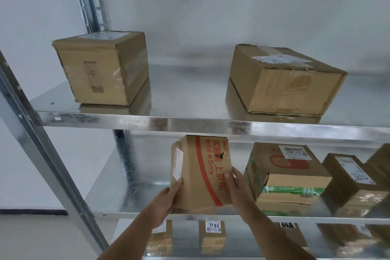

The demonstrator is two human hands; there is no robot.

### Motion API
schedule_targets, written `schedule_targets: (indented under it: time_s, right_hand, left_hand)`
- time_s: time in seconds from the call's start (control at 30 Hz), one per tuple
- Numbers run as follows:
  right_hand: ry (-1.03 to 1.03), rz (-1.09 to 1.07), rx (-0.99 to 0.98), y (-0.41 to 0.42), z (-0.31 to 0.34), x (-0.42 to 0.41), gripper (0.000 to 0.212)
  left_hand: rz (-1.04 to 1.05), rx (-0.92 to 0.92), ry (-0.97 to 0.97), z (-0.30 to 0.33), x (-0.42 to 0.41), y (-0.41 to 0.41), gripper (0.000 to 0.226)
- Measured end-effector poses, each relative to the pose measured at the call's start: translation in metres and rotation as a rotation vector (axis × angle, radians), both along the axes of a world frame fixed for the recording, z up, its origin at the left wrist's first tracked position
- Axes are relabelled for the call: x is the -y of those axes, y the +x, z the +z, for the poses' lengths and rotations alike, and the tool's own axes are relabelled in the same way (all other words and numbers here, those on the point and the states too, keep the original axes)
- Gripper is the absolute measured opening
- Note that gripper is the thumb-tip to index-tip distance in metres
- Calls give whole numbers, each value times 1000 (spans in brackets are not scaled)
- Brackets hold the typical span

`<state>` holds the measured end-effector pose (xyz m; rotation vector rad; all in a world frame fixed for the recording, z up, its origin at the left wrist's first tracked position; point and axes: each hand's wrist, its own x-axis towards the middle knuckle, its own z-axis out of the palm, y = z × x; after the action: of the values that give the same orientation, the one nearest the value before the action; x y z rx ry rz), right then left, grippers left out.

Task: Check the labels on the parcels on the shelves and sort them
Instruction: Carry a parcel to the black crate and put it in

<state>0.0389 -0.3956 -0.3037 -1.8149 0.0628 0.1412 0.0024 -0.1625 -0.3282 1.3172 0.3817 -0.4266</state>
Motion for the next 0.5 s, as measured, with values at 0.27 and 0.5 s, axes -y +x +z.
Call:
schedule_targets:
  time_s: [0.27, 0.5]
  right_hand:
    - [19, -104, -102, 5, 12, 8, 21]
    - [93, 46, -338, 0, 0, -32, 39]
  left_hand:
    - [138, 133, -30, 12, 14, 8, 71]
    - [240, 155, -78, 23, -8, 5, 58]
